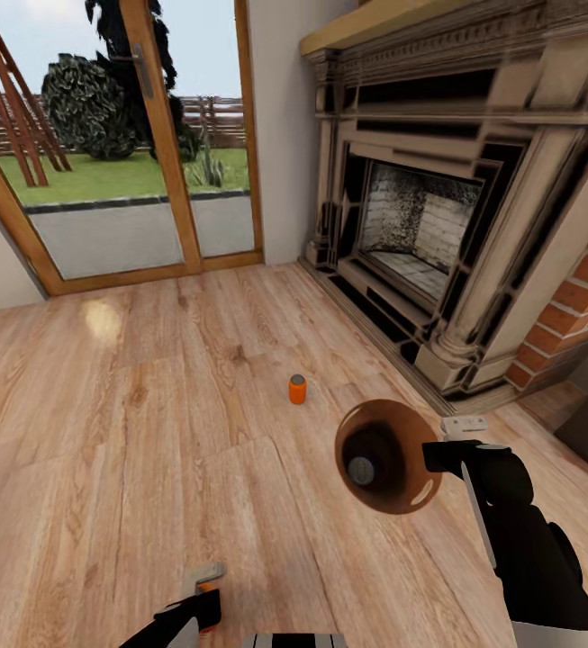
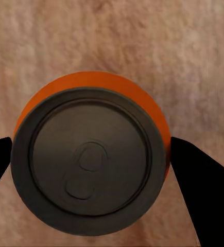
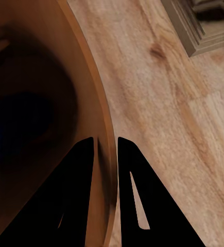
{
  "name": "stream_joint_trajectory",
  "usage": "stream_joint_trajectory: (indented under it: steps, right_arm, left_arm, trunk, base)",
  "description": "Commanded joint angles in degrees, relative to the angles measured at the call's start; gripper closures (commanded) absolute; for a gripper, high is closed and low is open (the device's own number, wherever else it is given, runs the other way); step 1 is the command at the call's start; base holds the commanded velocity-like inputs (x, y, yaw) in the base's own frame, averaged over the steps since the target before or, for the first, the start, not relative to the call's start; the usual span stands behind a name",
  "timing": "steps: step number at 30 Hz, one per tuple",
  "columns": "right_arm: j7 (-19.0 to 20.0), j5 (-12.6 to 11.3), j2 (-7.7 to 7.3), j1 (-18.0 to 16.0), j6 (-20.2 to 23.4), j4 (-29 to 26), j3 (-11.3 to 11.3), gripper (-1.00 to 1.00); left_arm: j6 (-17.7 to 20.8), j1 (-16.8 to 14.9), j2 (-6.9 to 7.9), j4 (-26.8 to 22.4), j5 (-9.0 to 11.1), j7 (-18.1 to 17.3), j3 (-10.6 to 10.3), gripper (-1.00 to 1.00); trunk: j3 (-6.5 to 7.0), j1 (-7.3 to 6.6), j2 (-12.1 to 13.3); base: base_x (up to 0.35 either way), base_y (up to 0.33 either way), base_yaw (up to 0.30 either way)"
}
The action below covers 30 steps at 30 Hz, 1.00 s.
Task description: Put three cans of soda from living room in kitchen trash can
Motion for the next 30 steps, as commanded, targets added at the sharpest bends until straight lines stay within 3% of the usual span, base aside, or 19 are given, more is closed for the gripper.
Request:
stream_joint_trajectory:
  steps: [1,5,9,12,14,21,24,25,30]
  right_arm:
    - [0.29,-0.77,0.01,0.00,0.04,0.03,-0.01,1.00]
    - [0.25,-0.76,0.01,-0.03,0.04,0.34,-0.04,1.00]
    - [0.23,-0.75,0.04,-0.05,0.04,0.71,0.00,1.00]
    - [0.23,-0.75,0.08,-0.06,0.04,1.91,0.03,1.00]
    - [0.23,-0.75,0.07,-0.09,0.04,2.88,0.01,1.00]
    - [-0.21,-0.69,0.07,-0.22,0.04,7.35,1.07,1.00]
    - [-0.42,-0.66,0.06,-0.39,0.04,9.31,1.23,1.00]
    - [-0.73,-0.63,0.07,-0.49,0.04,10.63,1.31,1.00]
    - [-3.61,-0.67,0.35,-0.82,0.04,14.81,1.57,1.00]
  left_arm:
    - [0.32,-0.01,0.09,-1.06,0.02,0.03,-0.01,1.00]
    - [3.02,-0.03,0.37,-6.30,-0.03,0.07,-0.17,1.00]
    - [7.83,-0.03,0.53,-15.72,-0.04,0.30,-0.11,1.00]
    - [12.78,0.07,0.75,-25.51,0.08,0.87,0.04,1.00]
    - [14.75,0.12,0.94,-28.81,0.12,1.30,0.14,1.00]
    - [26.36,1.79,4.96,-46.76,0.19,2.87,0.55,1.00]
    - [30.27,2.85,5.57,-52.50,0.23,3.24,0.73,1.00]
    - [33.08,3.52,5.80,-56.49,0.24,4.00,0.92,1.00]
    - [43.66,4.65,6.10,-69.40,0.60,7.13,3.87,1.00]
  trunk:
    - [0.23,-0.03,0.02]
    - [1.12,-0.13,0.07]
    - [2.00,-0.23,0.12]
    - [2.67,-0.31,0.16]
    - [3.11,-0.36,0.19]
    - [4.66,-0.54,0.28]
    - [5.33,-0.62,0.32]
    - [5.55,-0.65,0.34]
    - [6.66,-0.78,0.40]
  base:
    - [0.000,0.000,0.000]
    - [0.000,0.000,0.000]
    - [0.000,0.000,0.000]
    - [0.000,0.000,0.000]
    - [0.000,0.000,0.000]
    - [0.000,0.000,0.000]
    - [0.000,0.000,0.000]
    - [0.000,0.000,0.000]
    - [0.000,0.000,0.000]
